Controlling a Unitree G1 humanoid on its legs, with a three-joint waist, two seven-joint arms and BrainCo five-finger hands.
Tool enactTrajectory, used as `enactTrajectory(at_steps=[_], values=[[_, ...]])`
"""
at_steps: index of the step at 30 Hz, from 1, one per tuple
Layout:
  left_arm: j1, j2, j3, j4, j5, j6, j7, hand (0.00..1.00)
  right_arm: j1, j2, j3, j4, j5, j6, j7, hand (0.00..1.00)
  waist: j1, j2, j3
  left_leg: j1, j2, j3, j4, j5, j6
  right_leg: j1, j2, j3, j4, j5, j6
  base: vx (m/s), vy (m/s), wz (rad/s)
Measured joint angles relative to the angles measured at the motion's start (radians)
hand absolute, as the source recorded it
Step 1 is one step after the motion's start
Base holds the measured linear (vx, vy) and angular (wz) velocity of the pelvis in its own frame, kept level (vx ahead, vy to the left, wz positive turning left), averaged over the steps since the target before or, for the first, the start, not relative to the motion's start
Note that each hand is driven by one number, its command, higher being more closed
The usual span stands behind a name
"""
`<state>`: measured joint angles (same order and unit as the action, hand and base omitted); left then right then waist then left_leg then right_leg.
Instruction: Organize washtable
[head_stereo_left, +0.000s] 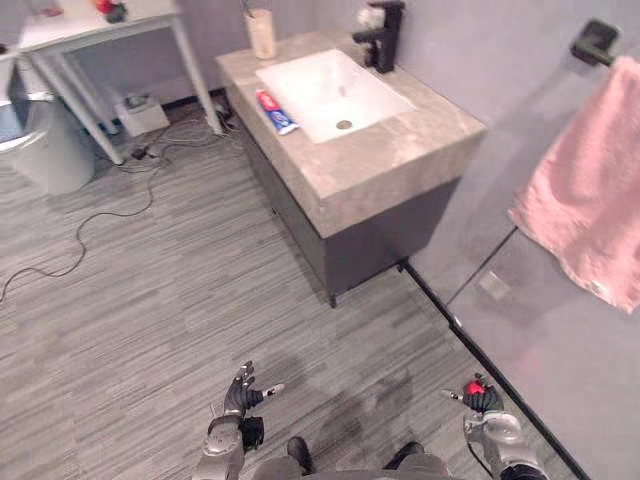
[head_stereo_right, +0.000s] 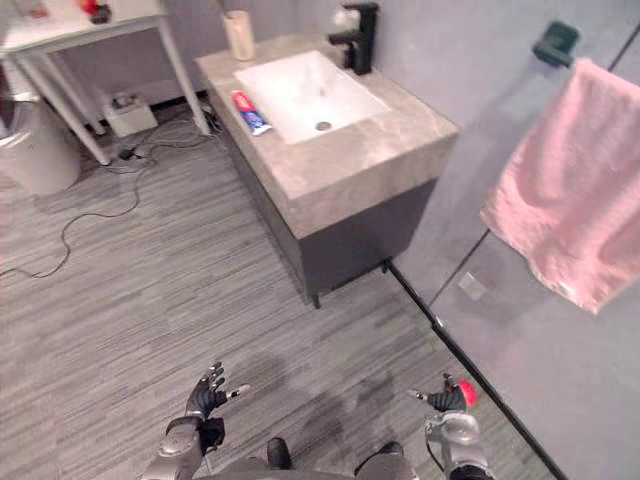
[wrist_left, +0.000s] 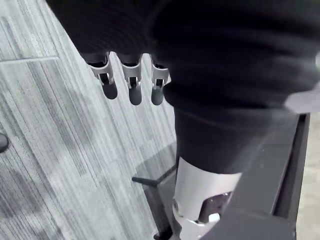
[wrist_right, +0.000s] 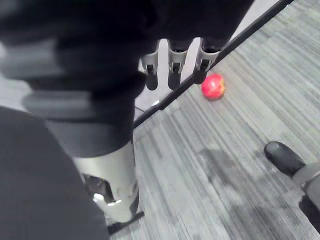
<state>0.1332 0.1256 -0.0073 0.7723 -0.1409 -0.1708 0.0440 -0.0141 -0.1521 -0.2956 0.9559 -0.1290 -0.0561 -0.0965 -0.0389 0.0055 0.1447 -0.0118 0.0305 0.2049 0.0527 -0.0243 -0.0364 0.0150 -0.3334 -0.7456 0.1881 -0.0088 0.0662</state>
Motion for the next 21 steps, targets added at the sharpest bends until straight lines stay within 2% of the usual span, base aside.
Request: enactTrajectory(at_steps=[1,2,3,6,10,13,14,15,16,17,18,20,21], values=[[0.003,0.004,0.002,-0.001,0.002,0.000,0.000,0.00,0.008,0.000,0.001,0.000,0.000,0.002,0.005,0.00,0.000,0.004,0.004,-0.007,-0.004,-0.012,0.006,-0.005,0.007,-0.013,0.017,0.071,0.000,-0.010,-0.001,-0.22,0.108,0.78],[0.024,0.005,0.012,-0.005,0.006,0.001,-0.001,0.00,0.021,0.001,0.005,0.000,0.000,0.004,0.011,0.00,0.000,0.009,0.013,-0.012,-0.007,-0.016,0.008,-0.006,0.008,-0.035,0.052,0.207,-0.001,-0.032,0.004,-0.15,0.023,0.64],[0.052,0.005,0.020,-0.014,0.006,0.001,-0.001,0.00,0.034,0.001,0.029,0.000,0.000,0.010,0.013,0.00,0.000,0.001,0.020,-0.020,-0.013,-0.023,0.013,-0.006,0.008,-0.054,0.078,0.323,0.006,-0.042,0.016,-0.13,-0.008,0.72],[0.092,0.004,0.020,-0.023,0.028,0.009,-0.002,0.00,0.069,0.018,0.048,0.000,0.000,0.021,0.014,0.00,0.000,0.002,0.021,-0.062,-0.029,-0.101,0.046,-0.005,0.008,-0.075,0.129,0.453,0.040,-0.097,0.035,-0.05,-0.049,0.67],[0.095,-0.008,0.037,-0.054,0.028,0.010,-0.003,0.00,0.117,0.048,0.059,-0.025,0.003,0.023,0.013,0.00,0.013,-0.011,0.027,-0.121,-0.051,-0.195,0.099,-0.010,0.015,-0.072,0.137,0.423,0.092,-0.169,0.056,-0.01,-0.056,0.91],[0.077,-0.018,0.060,-0.114,0.025,0.010,-0.003,0.00,0.162,0.095,0.059,-0.090,0.040,0.021,0.012,0.00,0.033,-0.032,0.031,-0.221,-0.064,-0.236,0.195,-0.031,0.046,-0.067,0.119,0.304,0.140,-0.206,0.060,0.04,-0.059,1.39],[0.075,-0.019,0.060,-0.122,0.025,0.010,-0.003,0.00,0.160,0.100,0.059,-0.092,0.045,0.020,0.010,0.00,0.036,-0.038,0.034,-0.233,-0.060,-0.224,0.203,-0.034,0.051,-0.063,0.114,0.286,0.143,-0.207,0.058,0.10,-0.059,1.26],[0.061,-0.024,0.061,-0.128,0.025,0.010,-0.003,0.00,0.156,0.110,0.058,-0.096,0.055,0.021,0.008,0.00,0.049,-0.050,0.042,-0.239,-0.035,-0.151,0.218,-0.045,0.068,-0.044,0.095,0.242,0.140,-0.205,0.053,0.14,0.009,1.22],[0.058,-0.031,0.061,-0.141,0.022,0.012,-0.003,0.00,0.159,0.114,0.057,-0.111,0.070,0.019,0.004,0.00,0.051,-0.050,0.047,-0.260,0.019,-0.038,0.268,-0.052,0.081,-0.021,0.083,0.187,0.148,-0.199,0.046,0.15,0.015,1.25],[0.056,-0.033,0.061,-0.143,0.020,0.012,-0.002,0.00,0.158,0.114,0.057,-0.112,0.072,0.019,0.003,0.00,0.054,-0.048,0.051,-0.268,0.043,0.012,0.294,-0.051,0.089,-0.008,0.079,0.166,0.156,-0.204,0.047,0.16,0.043,1.13],[0.051,-0.035,0.060,-0.143,0.016,0.013,-0.001,0.00,0.147,0.114,0.056,-0.118,0.080,0.019,0.003,0.00,0.058,-0.052,0.054,-0.283,0.054,0.073,0.325,-0.058,0.099,0.006,0.064,0.141,0.166,-0.212,0.054,0.11,0.025,0.82],[0.046,-0.031,0.061,-0.141,0.015,0.014,0.000,0.00,0.108,0.112,0.056,-0.123,0.081,0.013,0.003,0.00,0.062,-0.054,0.056,-0.304,0.037,0.069,0.341,-0.073,0.116,0.014,0.067,0.141,0.141,-0.213,0.064,0.15,0.072,0.61],[0.043,-0.025,0.060,-0.135,0.016,0.014,0.001,0.00,0.076,0.112,0.058,-0.122,0.082,0.008,0.003,0.00,0.074,-0.053,0.062,-0.311,0.031,0.065,0.359,-0.099,0.117,0.018,0.067,0.156,0.127,-0.207,0.073,0.17,0.114,0.13]])
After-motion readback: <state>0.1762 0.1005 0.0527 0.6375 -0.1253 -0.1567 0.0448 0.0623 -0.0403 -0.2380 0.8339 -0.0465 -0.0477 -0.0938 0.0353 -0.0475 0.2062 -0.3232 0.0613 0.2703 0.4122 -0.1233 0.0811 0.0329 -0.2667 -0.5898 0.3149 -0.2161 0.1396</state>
